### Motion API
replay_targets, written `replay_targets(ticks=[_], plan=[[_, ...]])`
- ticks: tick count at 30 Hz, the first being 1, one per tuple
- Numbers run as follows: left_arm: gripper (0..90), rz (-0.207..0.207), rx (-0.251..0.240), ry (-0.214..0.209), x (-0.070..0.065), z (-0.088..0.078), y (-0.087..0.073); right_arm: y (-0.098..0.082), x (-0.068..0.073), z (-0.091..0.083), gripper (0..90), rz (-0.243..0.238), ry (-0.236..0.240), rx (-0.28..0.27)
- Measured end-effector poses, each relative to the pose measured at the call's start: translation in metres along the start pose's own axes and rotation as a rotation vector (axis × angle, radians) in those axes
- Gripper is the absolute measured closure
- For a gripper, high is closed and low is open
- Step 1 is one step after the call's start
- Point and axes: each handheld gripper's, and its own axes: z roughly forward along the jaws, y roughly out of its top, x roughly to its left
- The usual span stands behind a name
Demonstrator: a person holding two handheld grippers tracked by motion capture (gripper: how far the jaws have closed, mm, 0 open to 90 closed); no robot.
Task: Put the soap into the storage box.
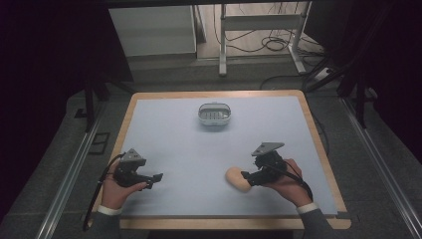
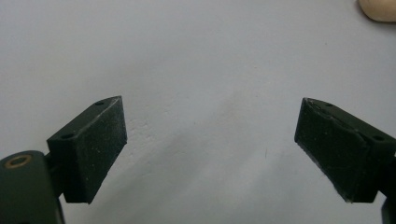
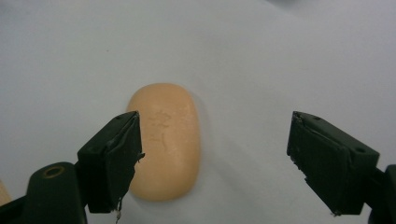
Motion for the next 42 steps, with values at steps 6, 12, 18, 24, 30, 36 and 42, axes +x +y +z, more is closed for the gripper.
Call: replay_targets(ticks=[6, 12, 18, 24, 30, 36, 42], plan=[[9.5, 0.002, 0.001, 0.001, 0.0, 0.001, 0.0, 0.002, 0.008, 0.008, 18.3, -0.009, 0.008, 0.042], [9.5, 0.003, 0.001, 0.002, 0.0, 0.001, 0.0, 0.001, 0.012, 0.015, 18.5, -0.018, 0.026, 0.067], [9.5, 0.007, -0.003, 0.0, -0.001, -0.001, 0.001, 0.002, 0.018, 0.023, 18.6, -0.031, 0.03, 0.082], [9.5, 0.007, -0.001, -0.001, -0.001, 0.0, 0.001, 0.003, 0.024, 0.034, 19.3, -0.047, 0.041, 0.128], [9.5, 0.009, 0.002, -0.002, -0.001, 0.0, 0.001, 0.004, 0.028, 0.044, 21.5, -0.062, 0.049, 0.176], [9.5, 0.011, 0.004, -0.004, -0.001, 0.001, 0.001, 0.004, 0.031, 0.05, 22.2, -0.073, 0.05, 0.21], [9.5, 0.013, 0.004, -0.004, -0.002, 0.0, 0.001, 0.004, 0.032, 0.056, 25.5, -0.073, 0.048, 0.233]])
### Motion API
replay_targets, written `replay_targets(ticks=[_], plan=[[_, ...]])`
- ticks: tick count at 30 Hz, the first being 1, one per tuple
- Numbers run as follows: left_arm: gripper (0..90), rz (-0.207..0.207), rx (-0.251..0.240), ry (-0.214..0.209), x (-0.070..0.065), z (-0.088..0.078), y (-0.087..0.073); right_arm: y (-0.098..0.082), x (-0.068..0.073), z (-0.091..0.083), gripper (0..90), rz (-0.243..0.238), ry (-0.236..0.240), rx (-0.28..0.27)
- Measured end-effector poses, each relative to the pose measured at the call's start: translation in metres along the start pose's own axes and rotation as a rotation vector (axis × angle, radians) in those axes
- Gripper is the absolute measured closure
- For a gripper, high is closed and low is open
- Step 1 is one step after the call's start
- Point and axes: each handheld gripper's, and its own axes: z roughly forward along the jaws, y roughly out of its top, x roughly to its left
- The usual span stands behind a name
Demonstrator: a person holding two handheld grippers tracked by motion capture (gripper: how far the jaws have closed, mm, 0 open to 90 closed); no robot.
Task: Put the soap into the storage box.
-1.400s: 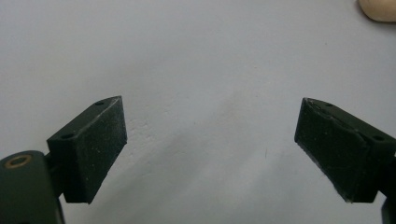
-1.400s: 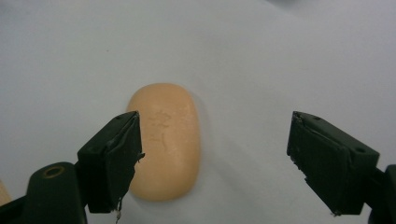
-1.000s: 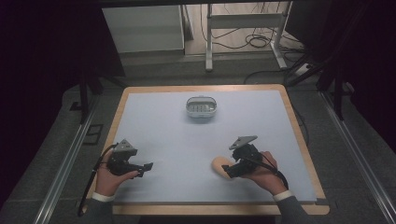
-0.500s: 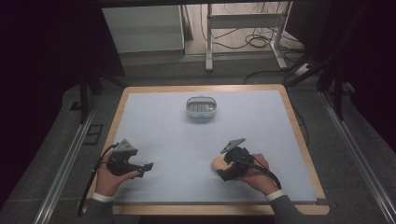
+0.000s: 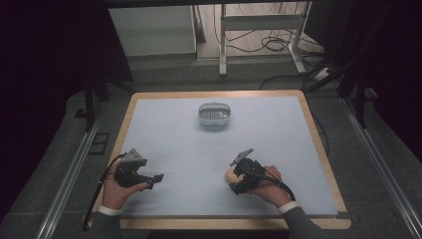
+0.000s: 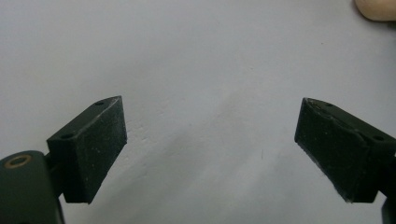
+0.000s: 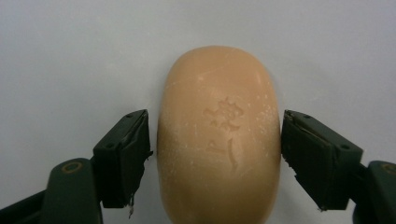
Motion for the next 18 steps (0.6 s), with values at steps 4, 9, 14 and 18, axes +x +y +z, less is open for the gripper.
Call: replay_targets(ticks=[4, 9, 14, 18], plan=[[9.4, 0.001, 0.001, -0.001, 0.0, 0.0002, 0.0, 0.0004, 0.0003, 0.0021, 29.8, 0.0, -0.002, 0.012], [9.5, 0.001, 0.001, -0.001, 0.0001, 0.0001, 0.0, 0.0008, 0.0003, 0.0017, 32.8, -0.01, -0.011, 0.02], [9.5, 0.0, 0.0, 0.0, 0.0002, 0.0, 0.0, 0.0004, -0.0004, 0.0004, 32.9, -0.017, -0.015, 0.022], [9.4, 0.001, 0.001, 0.001, 0.0001, 0.0005, 0.0, 0.0003, -0.0035, -0.0054, 32.9, -0.006, -0.021, -0.001]])
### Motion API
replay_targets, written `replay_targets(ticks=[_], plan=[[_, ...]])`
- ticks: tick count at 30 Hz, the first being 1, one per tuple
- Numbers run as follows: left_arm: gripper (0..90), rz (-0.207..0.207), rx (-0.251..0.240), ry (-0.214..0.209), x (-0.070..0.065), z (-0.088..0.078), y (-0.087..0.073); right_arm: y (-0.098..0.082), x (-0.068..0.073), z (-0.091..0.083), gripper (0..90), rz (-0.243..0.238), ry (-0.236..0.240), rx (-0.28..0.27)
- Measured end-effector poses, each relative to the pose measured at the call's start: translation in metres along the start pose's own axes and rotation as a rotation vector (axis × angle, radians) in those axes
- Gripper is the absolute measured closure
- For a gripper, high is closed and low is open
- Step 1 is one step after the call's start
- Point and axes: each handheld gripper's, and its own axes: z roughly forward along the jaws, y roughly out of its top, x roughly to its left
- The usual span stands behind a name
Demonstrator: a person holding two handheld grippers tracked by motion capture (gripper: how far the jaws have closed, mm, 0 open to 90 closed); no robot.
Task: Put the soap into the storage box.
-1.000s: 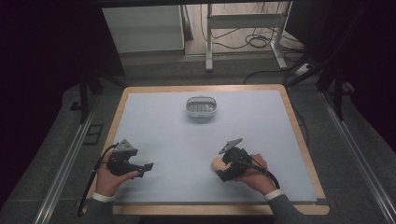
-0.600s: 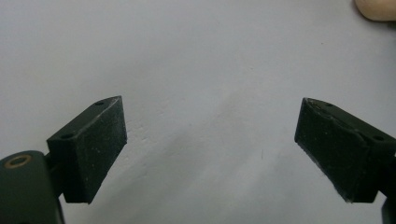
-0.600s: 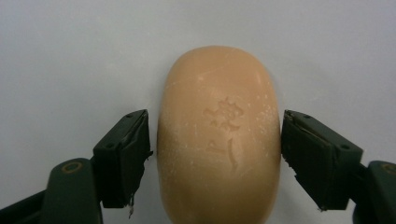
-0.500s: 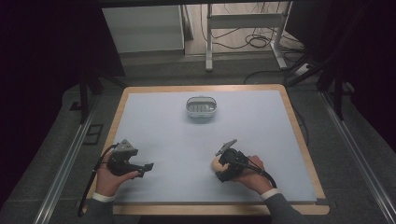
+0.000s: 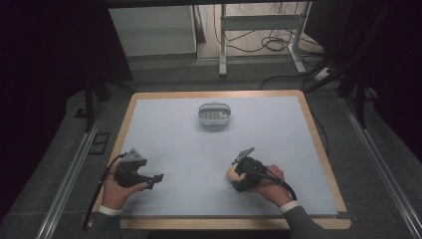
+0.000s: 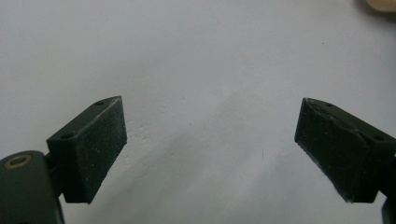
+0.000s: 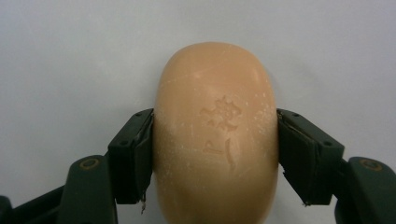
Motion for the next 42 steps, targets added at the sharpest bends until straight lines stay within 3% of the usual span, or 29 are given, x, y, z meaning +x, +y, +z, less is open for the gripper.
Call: replay_targets(ticks=[17, 21, 42], plan=[[9.5, -0.005, -0.003, 0.001, -0.001, 0.001, 0.0, 0.004, -0.014, -0.024, 33.0, 0.009, -0.045, -0.077], [9.4, -0.004, 0.0, -0.001, -0.001, 0.001, 0.0, 0.004, -0.016, -0.027, 33.0, 0.003, -0.074, -0.082], [9.3, -0.002, 0.005, -0.003, -0.001, 0.002, 0.0, 0.015, -0.022, -0.033, 33.0, 0.003, -0.095, -0.124]])
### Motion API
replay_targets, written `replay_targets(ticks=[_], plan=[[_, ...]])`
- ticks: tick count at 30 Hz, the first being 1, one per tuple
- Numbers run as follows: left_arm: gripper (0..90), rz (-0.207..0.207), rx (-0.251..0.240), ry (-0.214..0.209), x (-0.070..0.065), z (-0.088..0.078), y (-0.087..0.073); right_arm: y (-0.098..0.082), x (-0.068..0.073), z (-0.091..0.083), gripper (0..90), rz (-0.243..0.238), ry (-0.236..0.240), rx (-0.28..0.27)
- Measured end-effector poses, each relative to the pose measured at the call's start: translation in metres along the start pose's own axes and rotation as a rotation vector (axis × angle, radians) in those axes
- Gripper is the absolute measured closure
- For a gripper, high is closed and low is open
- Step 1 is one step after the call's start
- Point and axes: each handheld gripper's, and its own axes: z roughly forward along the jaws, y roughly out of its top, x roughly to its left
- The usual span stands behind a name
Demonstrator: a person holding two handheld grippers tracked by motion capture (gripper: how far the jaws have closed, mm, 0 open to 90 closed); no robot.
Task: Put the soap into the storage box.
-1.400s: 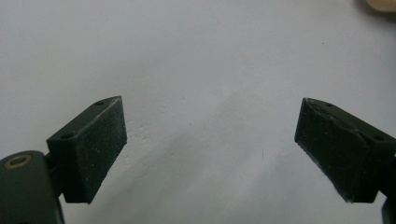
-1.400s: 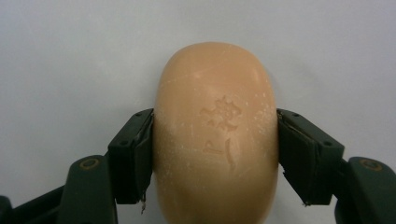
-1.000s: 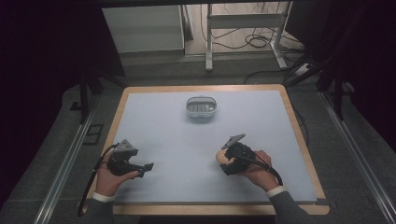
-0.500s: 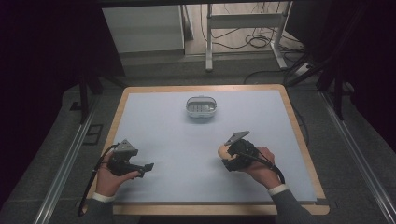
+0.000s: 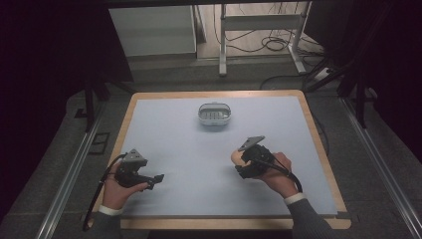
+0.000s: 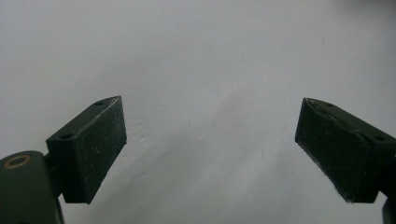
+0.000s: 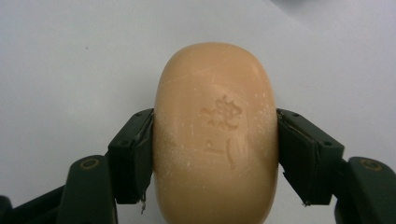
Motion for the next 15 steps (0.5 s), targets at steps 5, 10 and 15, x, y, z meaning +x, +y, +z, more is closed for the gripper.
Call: replay_targets(ticks=[5, 10, 15], plan=[[9.2, 0.0, 0.003, -0.001, -0.0001, 0.0005, 0.0001, 0.0026, -0.0016, -0.0007, 33.0, -0.001, 0.0, -0.009], [9.0, 0.001, 0.002, 0.0, -0.0003, 0.0004, 0.0001, 0.006, -0.0049, -0.0022, 33.0, 0.002, -0.004, -0.016], [9.0, 0.0, 0.002, 0.001, -0.0002, 0.0001, 0.0001, 0.0101, -0.0078, -0.0047, 33.0, 0.003, -0.016, -0.022]])
